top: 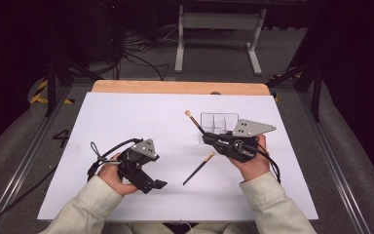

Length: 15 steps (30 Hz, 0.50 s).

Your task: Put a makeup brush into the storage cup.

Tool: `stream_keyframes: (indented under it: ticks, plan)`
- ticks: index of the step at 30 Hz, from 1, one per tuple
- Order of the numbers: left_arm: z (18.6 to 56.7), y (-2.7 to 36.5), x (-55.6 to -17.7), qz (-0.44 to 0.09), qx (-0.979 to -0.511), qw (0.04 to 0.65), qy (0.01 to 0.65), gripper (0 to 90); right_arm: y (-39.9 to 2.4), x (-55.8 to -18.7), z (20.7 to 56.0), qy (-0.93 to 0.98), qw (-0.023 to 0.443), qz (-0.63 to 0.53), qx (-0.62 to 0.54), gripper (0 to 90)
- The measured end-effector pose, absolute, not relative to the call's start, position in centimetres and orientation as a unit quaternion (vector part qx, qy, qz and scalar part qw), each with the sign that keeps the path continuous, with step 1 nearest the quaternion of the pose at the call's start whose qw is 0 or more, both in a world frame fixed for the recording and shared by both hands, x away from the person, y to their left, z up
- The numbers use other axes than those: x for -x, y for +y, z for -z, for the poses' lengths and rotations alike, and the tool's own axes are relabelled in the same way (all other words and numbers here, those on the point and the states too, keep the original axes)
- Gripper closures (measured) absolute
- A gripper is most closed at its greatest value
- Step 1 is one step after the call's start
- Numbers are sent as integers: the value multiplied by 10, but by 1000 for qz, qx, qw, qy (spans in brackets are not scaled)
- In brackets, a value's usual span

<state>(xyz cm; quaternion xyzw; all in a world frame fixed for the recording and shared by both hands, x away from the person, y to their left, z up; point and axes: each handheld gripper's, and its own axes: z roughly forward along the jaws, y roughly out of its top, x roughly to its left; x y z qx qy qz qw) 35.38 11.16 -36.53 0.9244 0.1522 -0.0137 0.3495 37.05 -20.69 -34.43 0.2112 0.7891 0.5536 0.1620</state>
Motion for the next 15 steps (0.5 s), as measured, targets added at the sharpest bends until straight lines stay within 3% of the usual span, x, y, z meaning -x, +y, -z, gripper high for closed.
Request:
stream_keyframes:
  ticks: [8,15]
  plan:
    - [369,112,-356,16,-921,355,158,6,-210,-375,342,766,182,-573,-227,840]
    - [370,112,-357,20,-920,359,157,2,-214,-381,342,741,203,-591,-247,840]
